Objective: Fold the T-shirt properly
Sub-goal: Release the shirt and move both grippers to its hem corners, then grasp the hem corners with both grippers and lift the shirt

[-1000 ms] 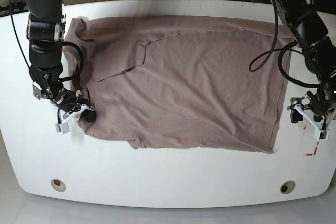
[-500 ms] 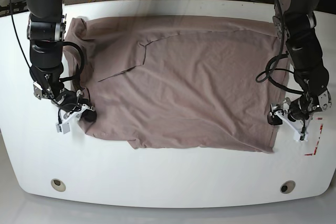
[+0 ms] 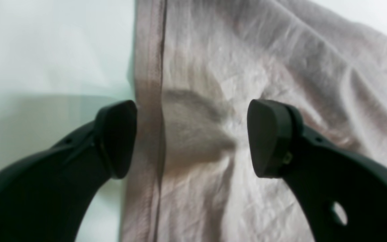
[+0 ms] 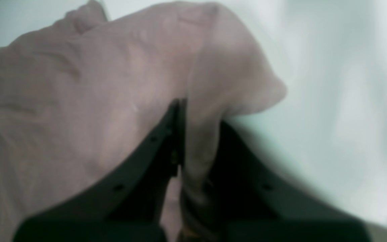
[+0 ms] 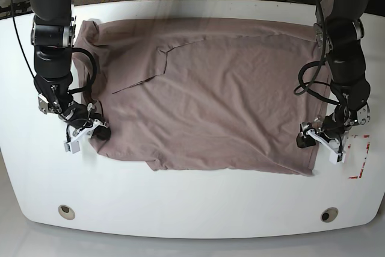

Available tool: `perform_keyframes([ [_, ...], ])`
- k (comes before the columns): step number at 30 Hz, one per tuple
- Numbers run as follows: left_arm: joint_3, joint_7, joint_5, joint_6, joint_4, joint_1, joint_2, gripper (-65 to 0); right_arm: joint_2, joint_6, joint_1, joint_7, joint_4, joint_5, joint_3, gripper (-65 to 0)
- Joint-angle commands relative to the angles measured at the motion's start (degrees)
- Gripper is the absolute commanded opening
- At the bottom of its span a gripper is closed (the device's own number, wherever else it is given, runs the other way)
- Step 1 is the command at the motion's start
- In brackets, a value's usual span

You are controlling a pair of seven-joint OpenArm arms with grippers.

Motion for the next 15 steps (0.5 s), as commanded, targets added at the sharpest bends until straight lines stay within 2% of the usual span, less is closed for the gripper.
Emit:
perform_keyframes([
  [1, 0.94, 4.30, 0.97, -0.04, -0.28, -0.50, 1.17, -19.7, 0.98, 0.87, 1.91, 1.03, 0.91, 1.36, 0.25, -65.0],
  [3, 0.94, 5.09, 0.97, -0.04, -0.28, -0.50, 1.26, -27.9, 0.98, 0.87, 1.91, 1.03, 0.91, 1.36, 0.25, -65.0],
  [6, 1.12, 5.09, 1.24, -0.04, -0.28, -0.50, 1.35, -51.4, 0.98, 0.87, 1.91, 1.03, 0.91, 1.36, 0.25, -65.0],
  [8, 1.12, 4.92, 1.32, 0.23, -0.28, -0.41, 1.35, -62.5, 0.98, 0.87, 1.91, 1.03, 0.91, 1.36, 0.16, -65.0],
  [9, 1.12, 4.83, 1.24, 0.23, -0.28, -0.41, 1.35, -65.0, 0.98, 0.87, 1.91, 1.03, 0.91, 1.18, 0.16, -65.0],
  [15, 1.12, 3.25, 1.24, 0.40, -0.20, -0.32, 1.35, -64.4, 0.98, 0.87, 1.30, 1.03, 4.60, 0.92, 0.07, -65.0],
])
